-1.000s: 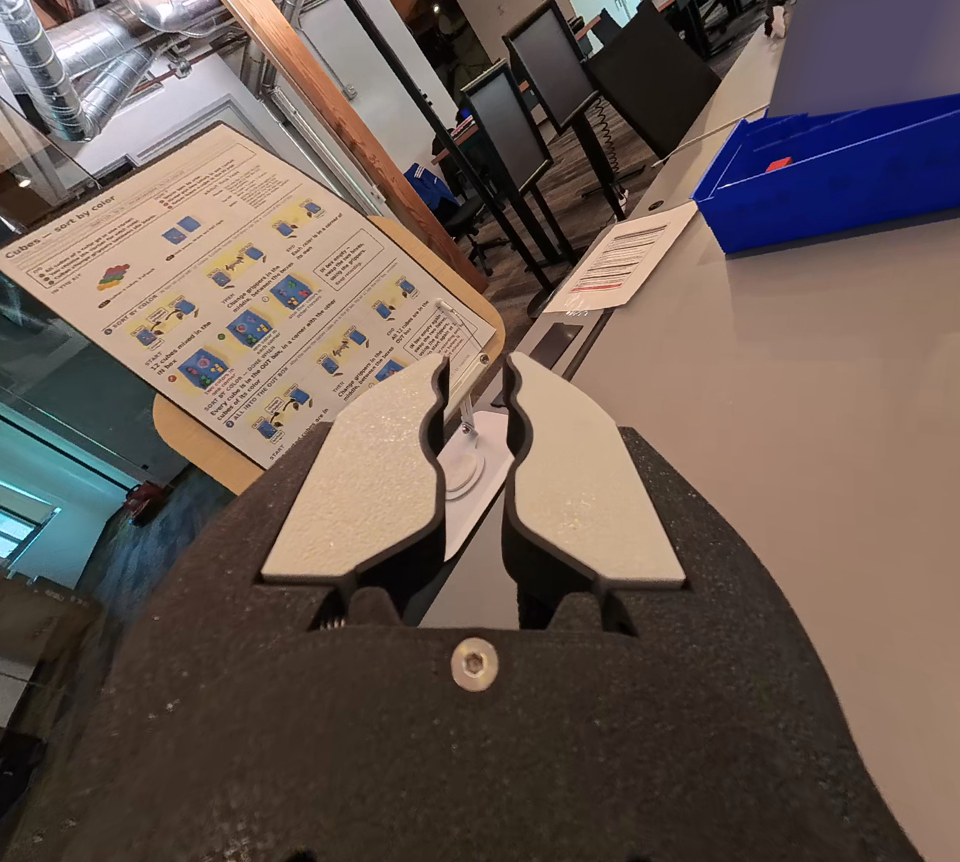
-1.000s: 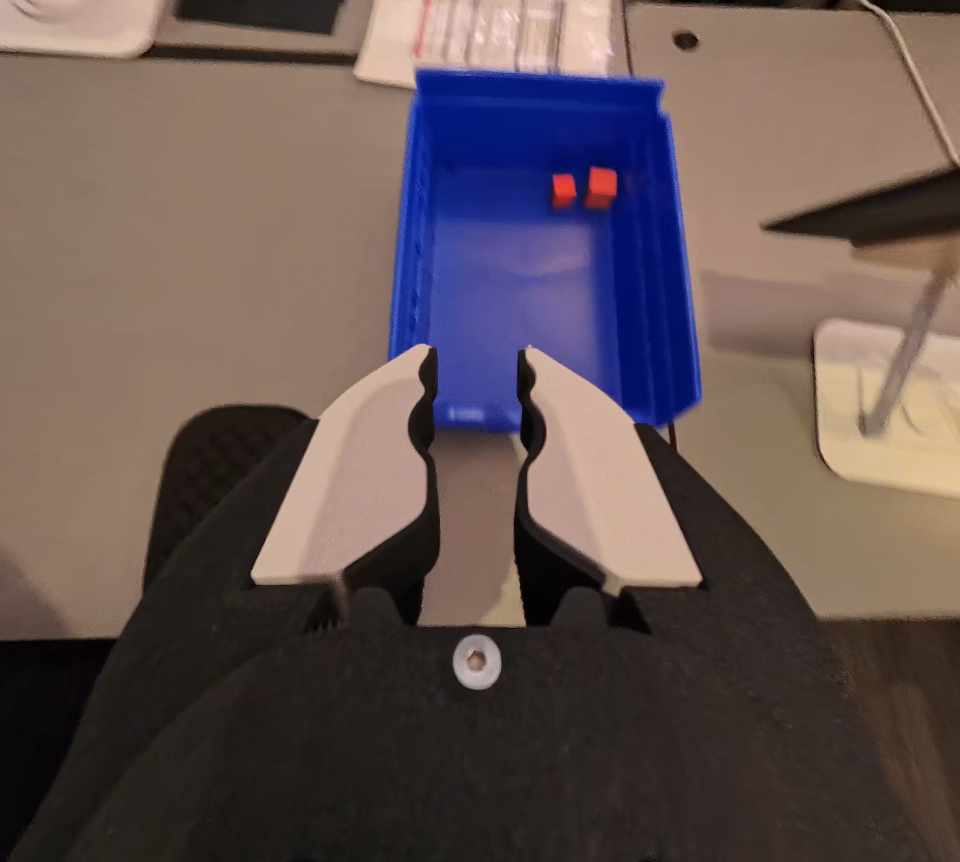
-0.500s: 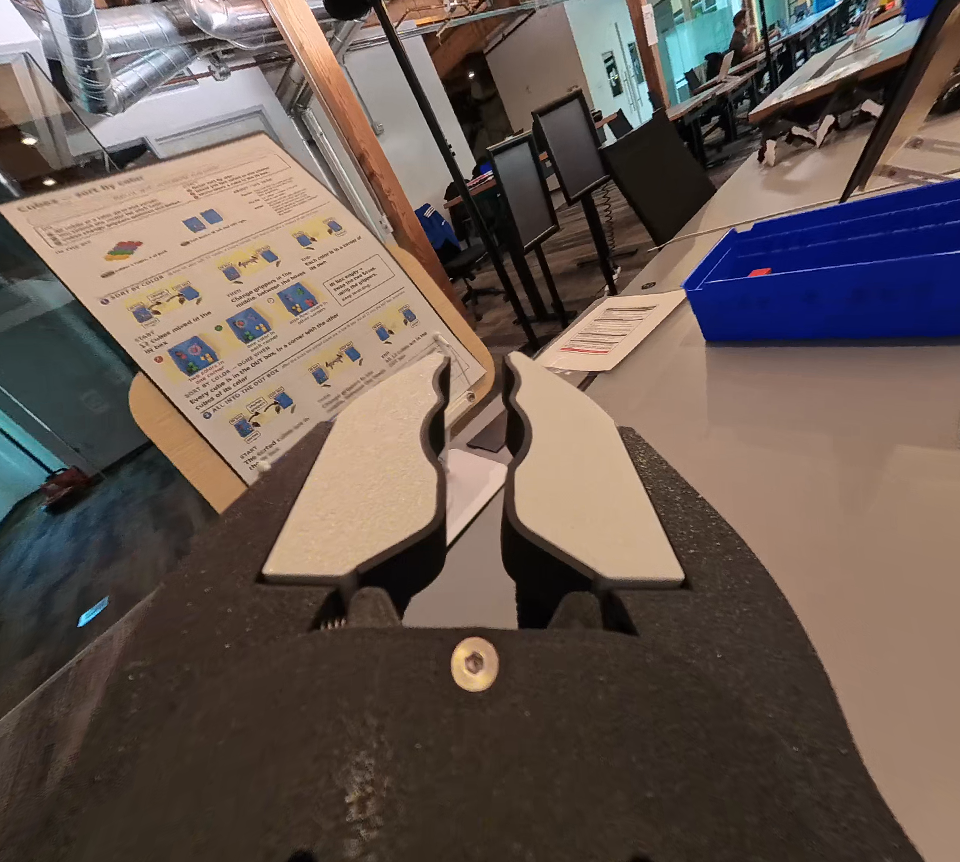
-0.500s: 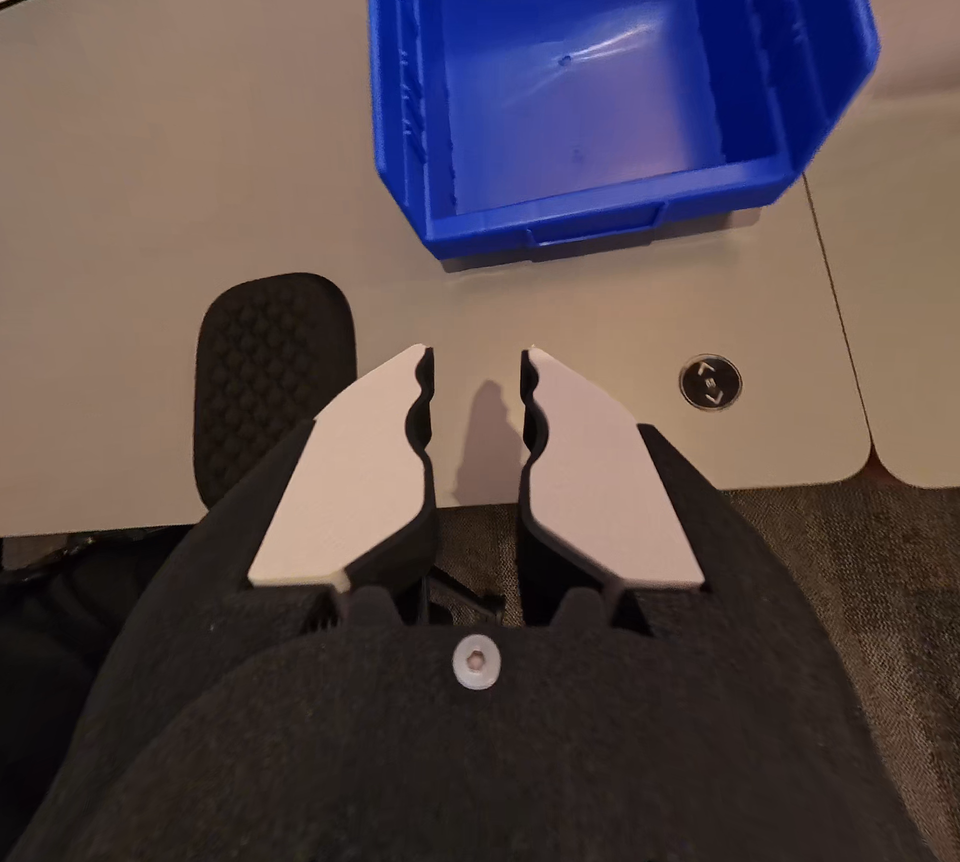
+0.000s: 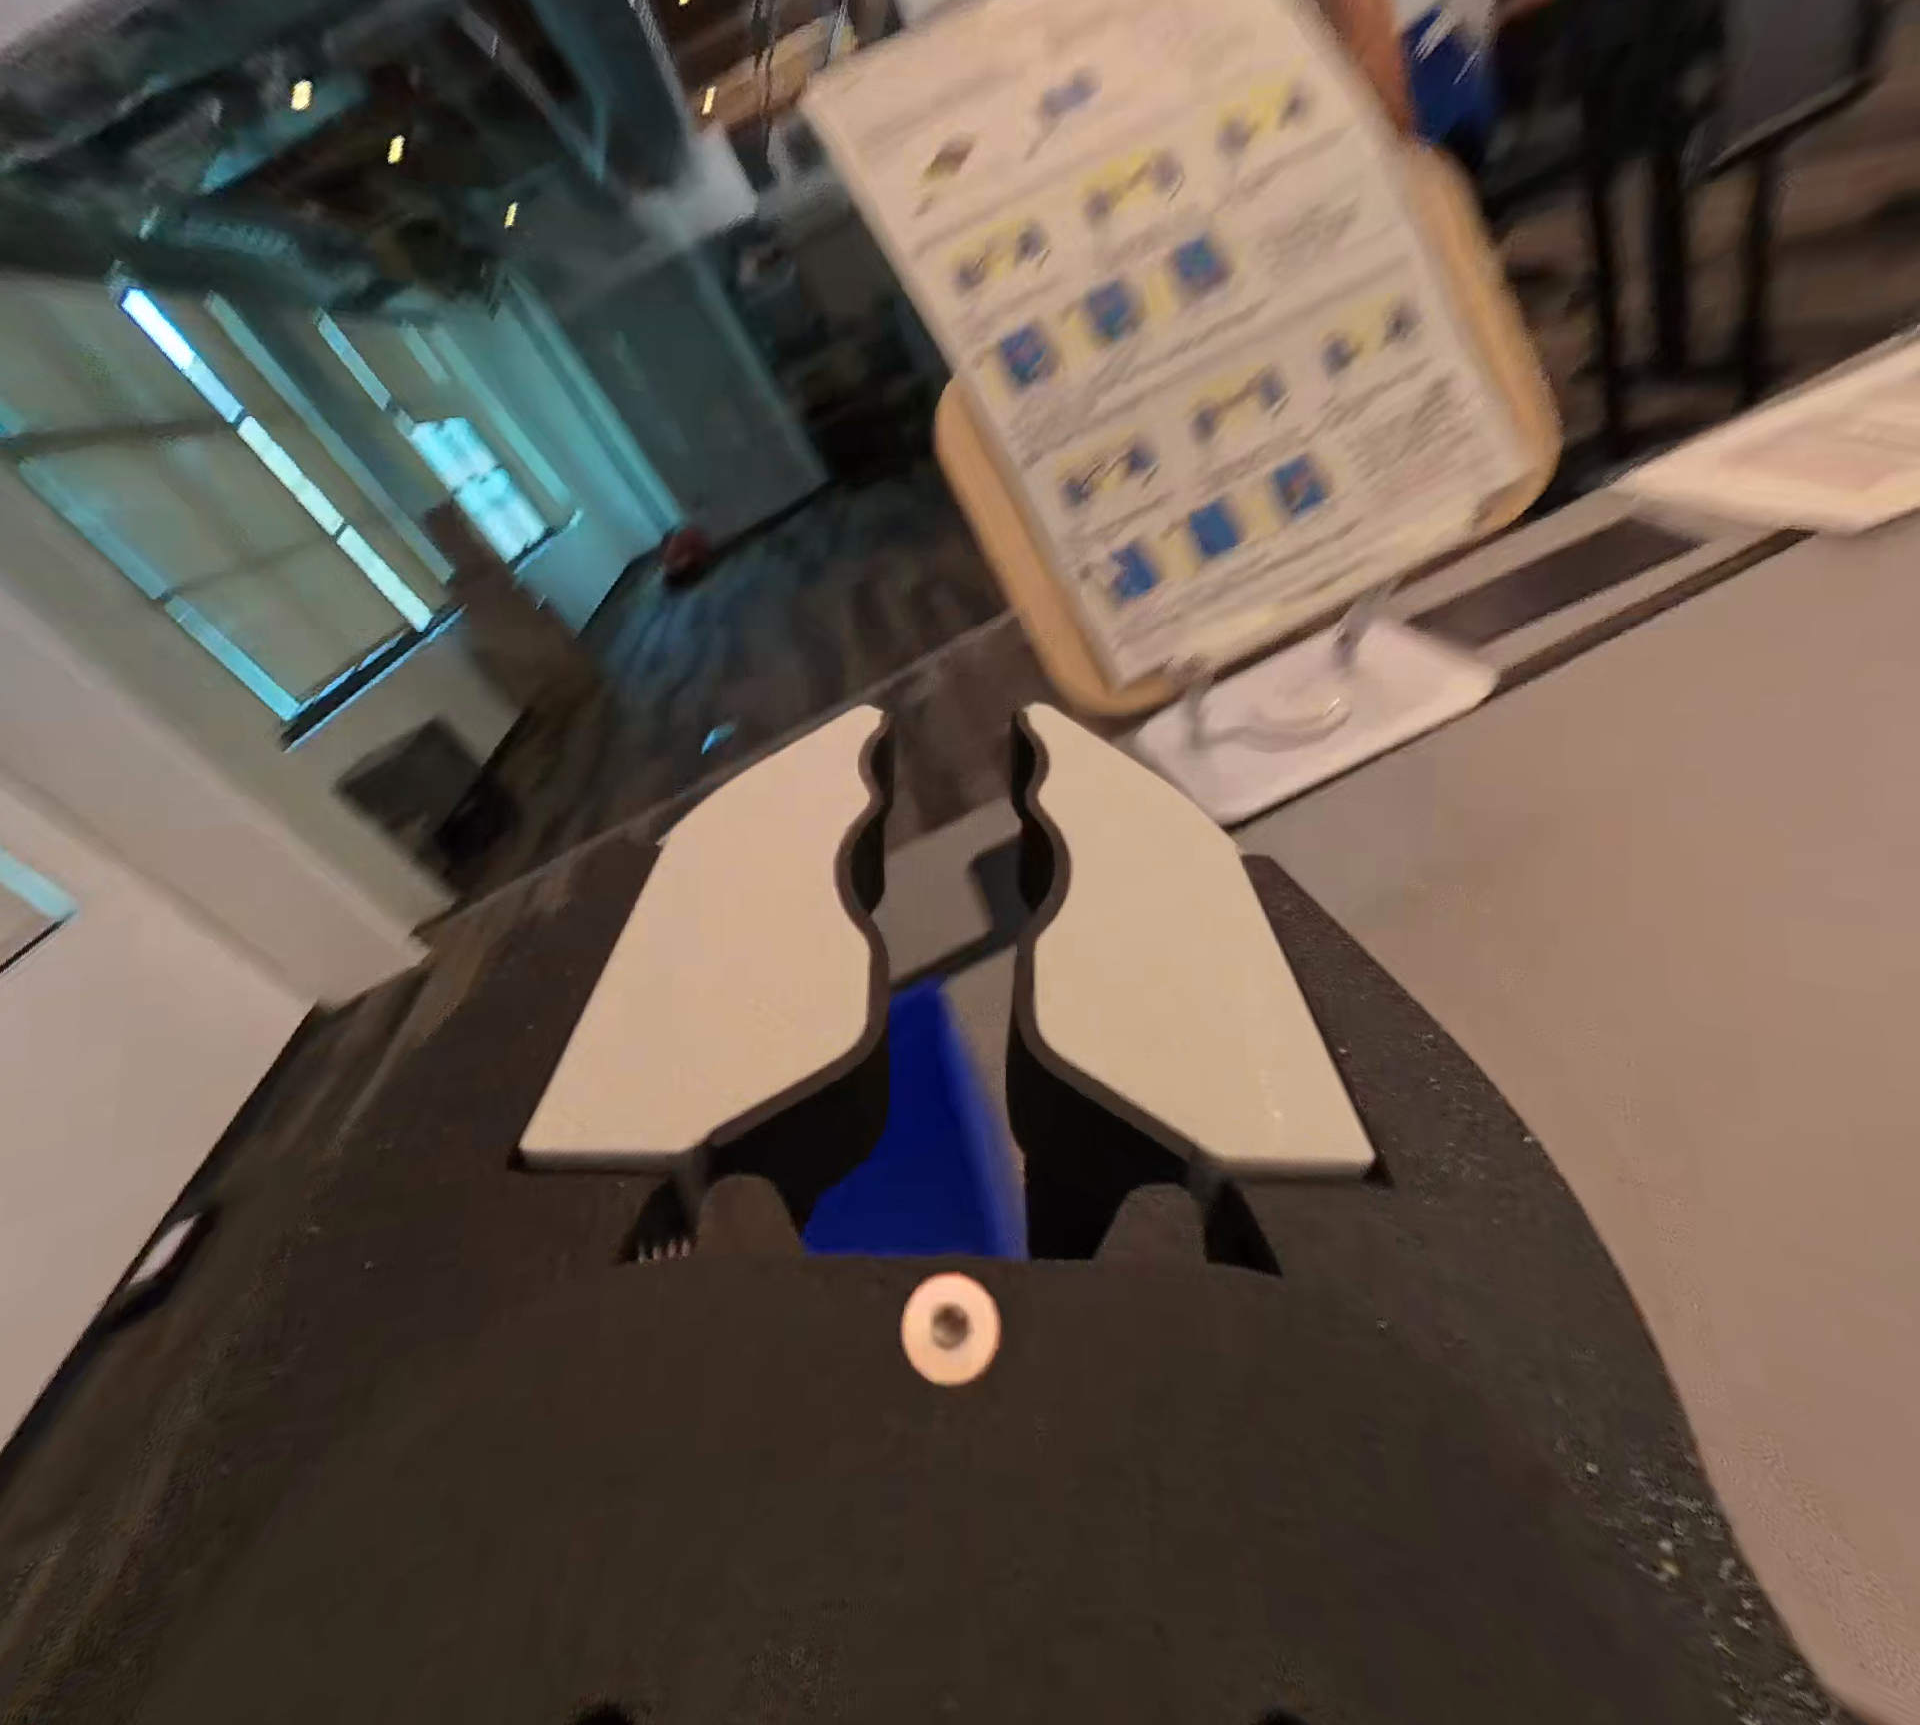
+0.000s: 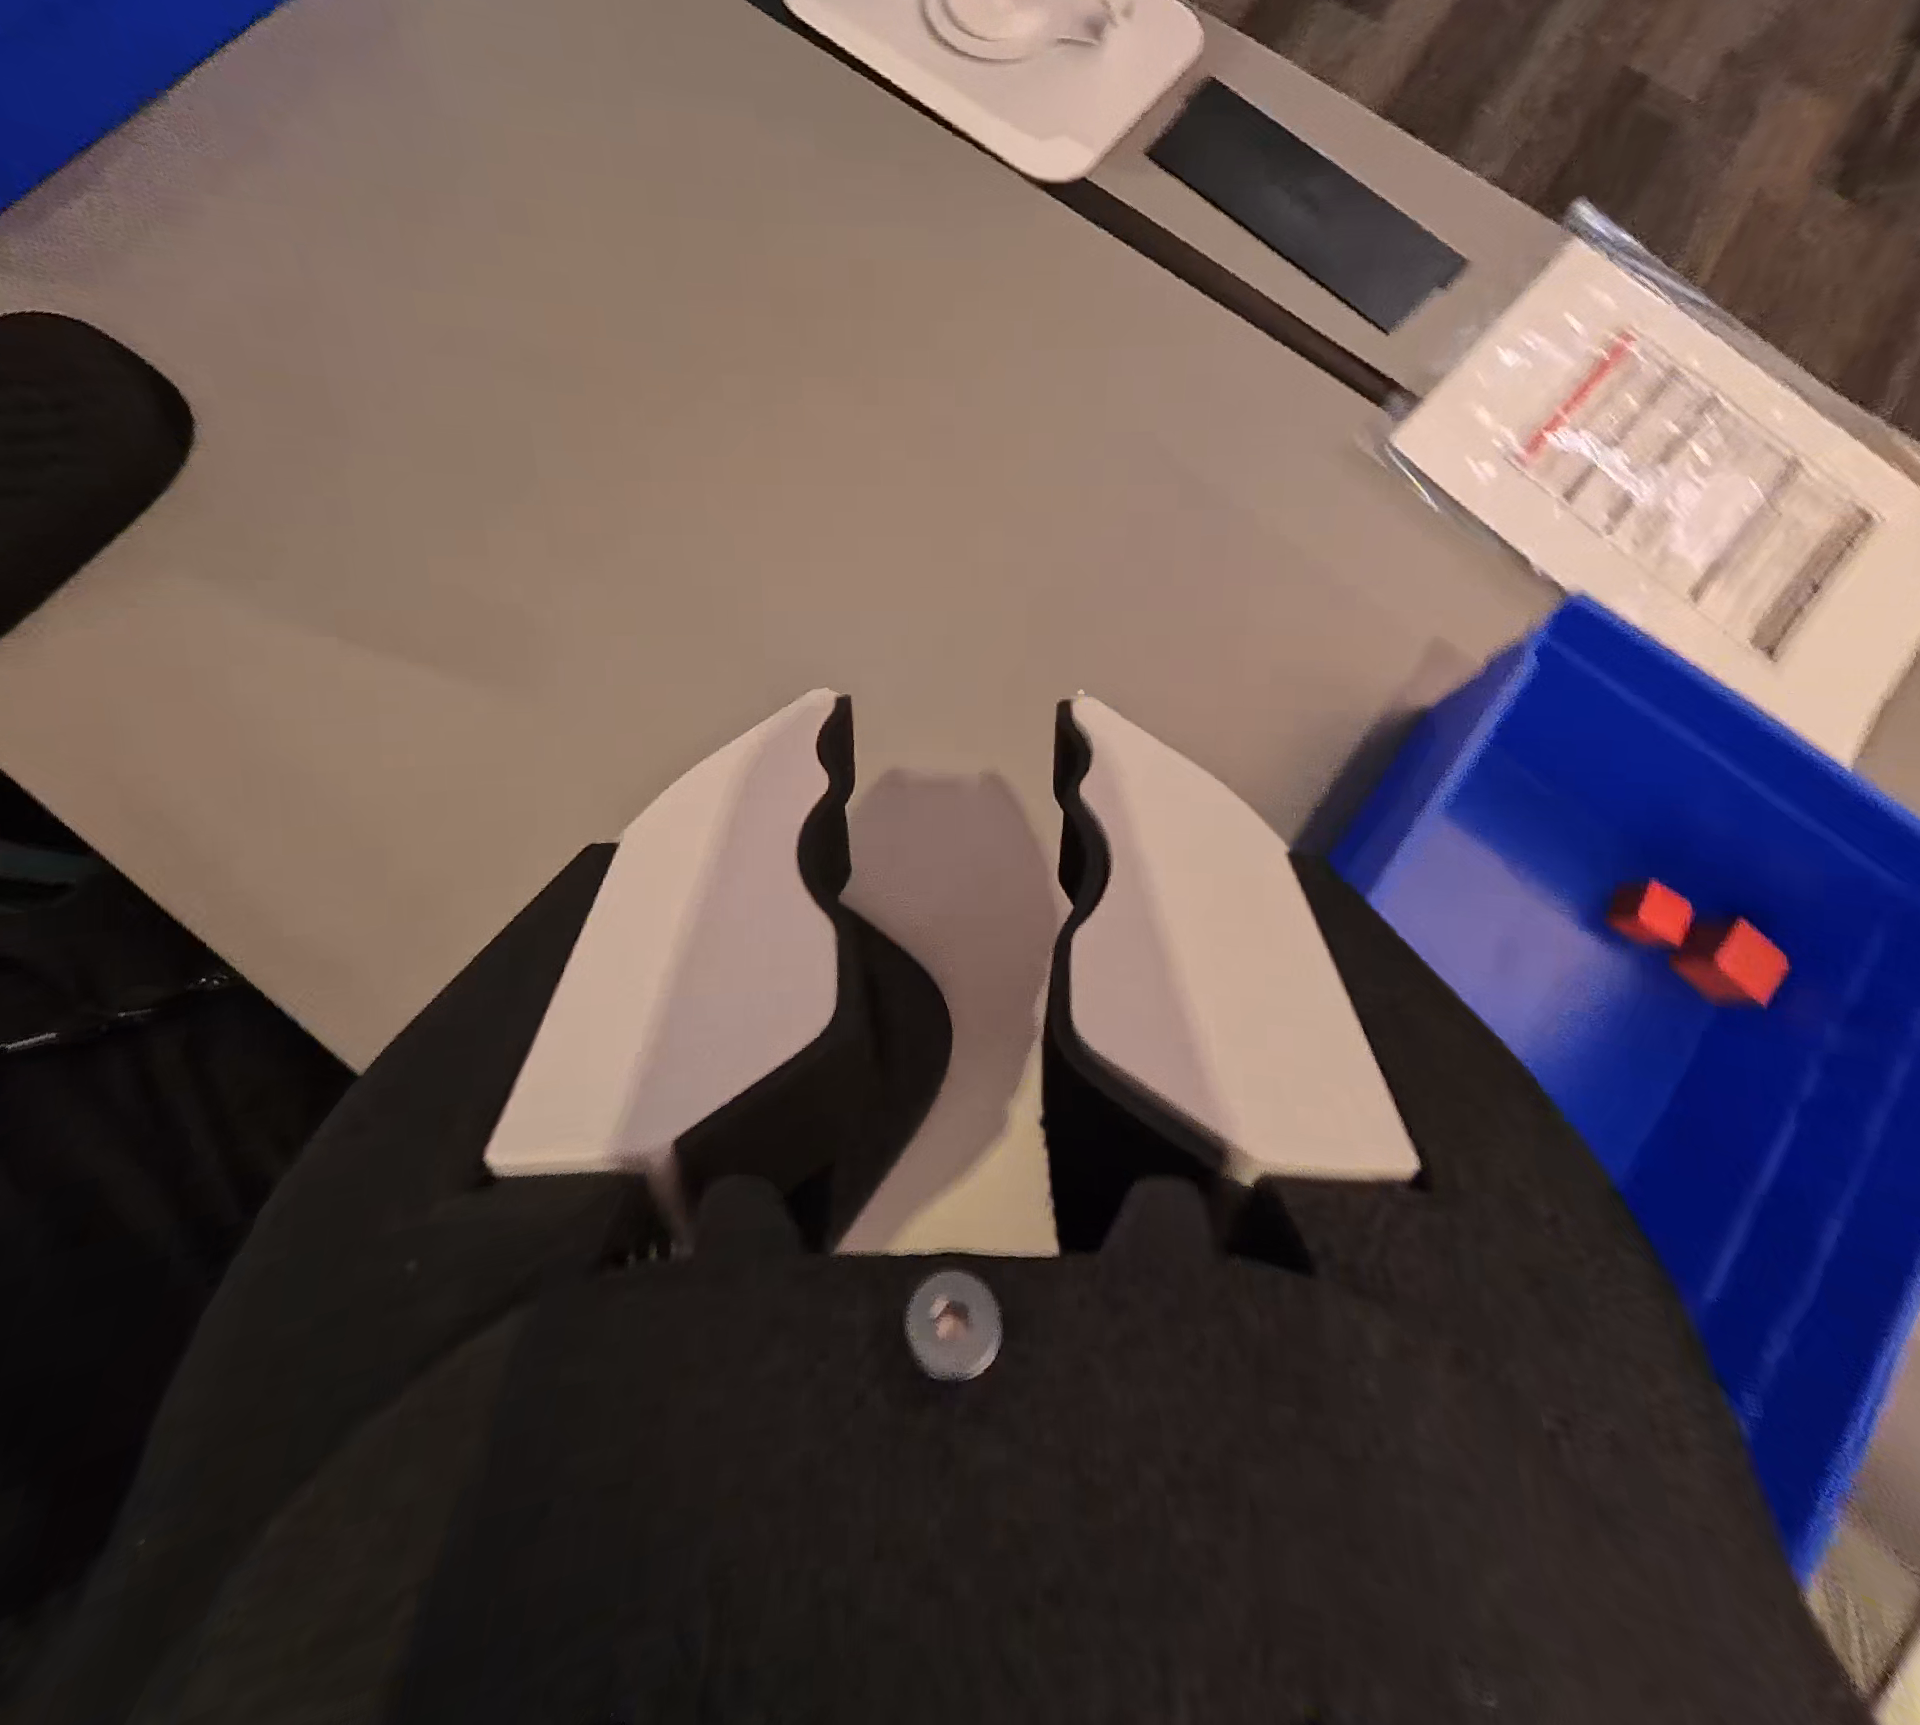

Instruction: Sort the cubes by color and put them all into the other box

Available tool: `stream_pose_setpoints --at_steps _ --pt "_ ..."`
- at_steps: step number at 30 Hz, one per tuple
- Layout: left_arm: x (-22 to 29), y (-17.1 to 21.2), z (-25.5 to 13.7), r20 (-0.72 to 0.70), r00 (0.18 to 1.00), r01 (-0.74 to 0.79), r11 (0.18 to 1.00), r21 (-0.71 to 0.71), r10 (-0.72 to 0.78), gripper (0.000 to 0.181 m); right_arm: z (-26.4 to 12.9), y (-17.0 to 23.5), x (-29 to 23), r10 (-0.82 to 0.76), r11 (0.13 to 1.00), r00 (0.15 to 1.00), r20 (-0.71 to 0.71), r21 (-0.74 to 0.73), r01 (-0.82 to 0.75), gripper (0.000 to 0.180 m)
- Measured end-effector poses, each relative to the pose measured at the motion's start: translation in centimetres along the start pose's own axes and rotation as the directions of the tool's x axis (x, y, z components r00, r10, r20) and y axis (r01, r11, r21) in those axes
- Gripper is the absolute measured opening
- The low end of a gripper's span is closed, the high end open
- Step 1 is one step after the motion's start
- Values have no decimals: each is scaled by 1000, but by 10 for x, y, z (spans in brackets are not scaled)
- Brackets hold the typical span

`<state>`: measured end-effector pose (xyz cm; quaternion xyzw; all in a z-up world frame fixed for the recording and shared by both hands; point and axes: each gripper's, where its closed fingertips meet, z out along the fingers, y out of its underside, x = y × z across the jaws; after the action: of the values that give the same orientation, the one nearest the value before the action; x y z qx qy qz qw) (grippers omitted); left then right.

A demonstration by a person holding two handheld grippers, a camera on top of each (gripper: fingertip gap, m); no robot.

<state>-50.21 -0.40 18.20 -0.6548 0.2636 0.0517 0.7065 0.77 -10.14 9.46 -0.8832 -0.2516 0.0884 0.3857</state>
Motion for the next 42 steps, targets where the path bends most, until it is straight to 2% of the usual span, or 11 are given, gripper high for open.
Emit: stream_pose_setpoints --at_steps 2,4,6,8,12,16,22,25,31,38,42 --pt "-43 38 -15 30 999 -37 986 -160 43 19 20 -12 -11 -24 999 998 58 26 23 36" --pt "-71 90 -29 -31 998 -56 929 -367 48 19 42 -12 -24 -52 999 989 142 20 49 34" --pt "-83 150 -43 -103 994 -32 821 -570 -33 19 58 -7 -25 -92 993 982 166 -57 102 34" --pt "-82 206 -59 -166 978 -34 687 -726 -128 19 72 -11 -23 -103 991 979 174 -65 116 31" --pt "-91 284 -81 -185 979 -121 480 -869 -90 23 90 -9 -24 -71 988 977 201 -118 96 30" --pt "-91 329 -82 -105 985 -48 366 -929 -137 26 101 -3 -30 -77 980 972 222 -160 114 30" --pt "-67 362 -78 10 948 88 230 -969 -319 34 105 5 -31 -71 971 973 218 -209 118 30" --pt "-69 364 -70 39 938 128 240 -962 -343 34 106 8 -33 -80 966 971 227 -222 132 30" --pt "-71 364 -66 4 946 88 244 -966 -324 30 109 12 -34 -87 958 969 233 -248 146 31" --pt "-68 380 -74 -63 960 -22 150 -988 -274 27 113 18 -35 -93 946 965 244 -282 162 31" --pt "-68 385 -70 -119 966 -83 161 -983 -228 24 113 20 -36 -93 944 963 252 -286 166 31"
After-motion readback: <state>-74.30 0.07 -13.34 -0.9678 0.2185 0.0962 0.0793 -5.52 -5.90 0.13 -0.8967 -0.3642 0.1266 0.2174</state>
